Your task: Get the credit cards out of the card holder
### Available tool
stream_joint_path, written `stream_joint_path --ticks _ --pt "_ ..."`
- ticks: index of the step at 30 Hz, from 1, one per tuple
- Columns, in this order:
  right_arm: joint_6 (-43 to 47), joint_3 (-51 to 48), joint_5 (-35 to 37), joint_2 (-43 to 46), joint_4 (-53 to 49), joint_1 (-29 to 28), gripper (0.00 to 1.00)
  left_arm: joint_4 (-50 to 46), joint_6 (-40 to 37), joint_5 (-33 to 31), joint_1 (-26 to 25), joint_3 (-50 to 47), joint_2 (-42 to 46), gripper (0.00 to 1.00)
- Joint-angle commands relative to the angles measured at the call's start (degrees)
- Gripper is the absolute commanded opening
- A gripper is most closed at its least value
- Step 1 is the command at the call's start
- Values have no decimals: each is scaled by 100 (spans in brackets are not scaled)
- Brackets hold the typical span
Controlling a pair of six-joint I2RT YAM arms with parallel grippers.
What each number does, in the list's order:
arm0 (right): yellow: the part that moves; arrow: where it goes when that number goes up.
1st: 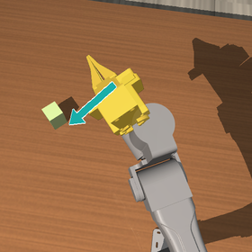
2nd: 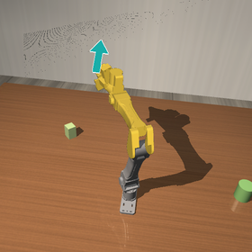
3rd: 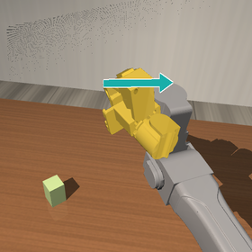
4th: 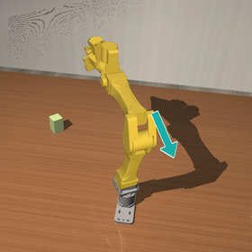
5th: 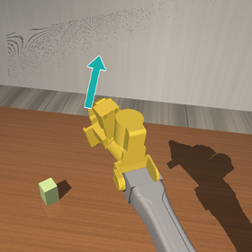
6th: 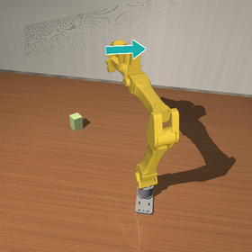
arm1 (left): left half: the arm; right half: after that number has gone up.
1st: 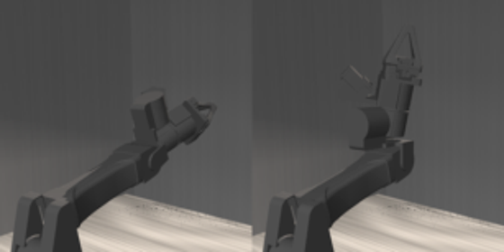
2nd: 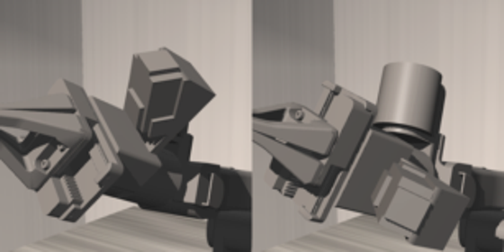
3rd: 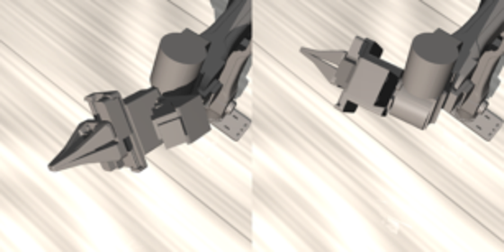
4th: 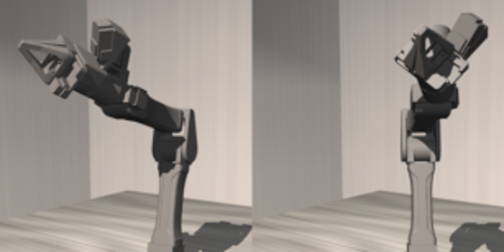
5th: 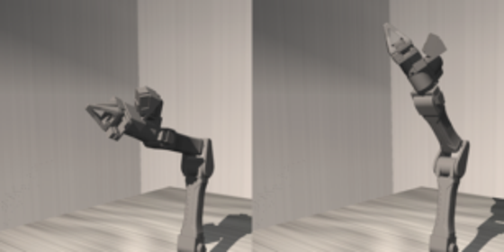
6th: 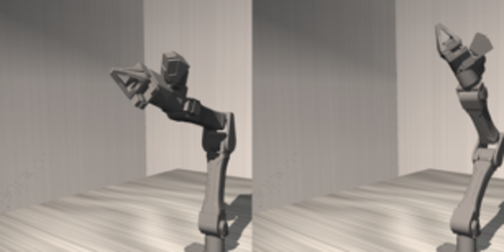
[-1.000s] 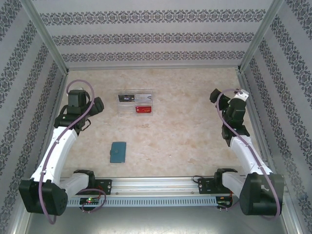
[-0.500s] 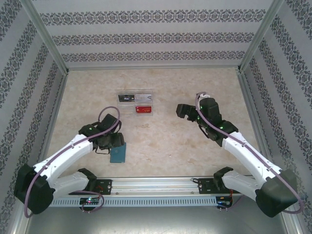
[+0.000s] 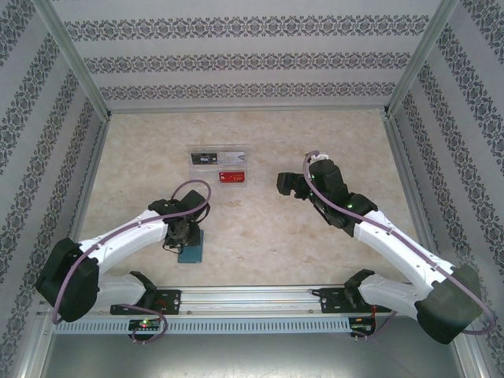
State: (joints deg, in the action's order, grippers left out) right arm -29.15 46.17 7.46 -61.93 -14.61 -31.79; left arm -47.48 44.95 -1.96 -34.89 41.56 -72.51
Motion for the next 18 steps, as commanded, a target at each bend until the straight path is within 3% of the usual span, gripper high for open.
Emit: stream_joint_path --ticks 1,10,13,18 --pt "58 105 215 -3 -111 -97 98 -34 -92 -90 -109 -52 -199 44" --pt "58 78 264 61 -168 -169 98 -99 -245 -405 -184 -34 -745 40" --pt "64 85 291 63 -182 -178 98 -60 -322 -403 -185 -20 -899 34" --pt "44 77 276 11 -174 -188 98 9 -348 -418 -246 32 -955 13"
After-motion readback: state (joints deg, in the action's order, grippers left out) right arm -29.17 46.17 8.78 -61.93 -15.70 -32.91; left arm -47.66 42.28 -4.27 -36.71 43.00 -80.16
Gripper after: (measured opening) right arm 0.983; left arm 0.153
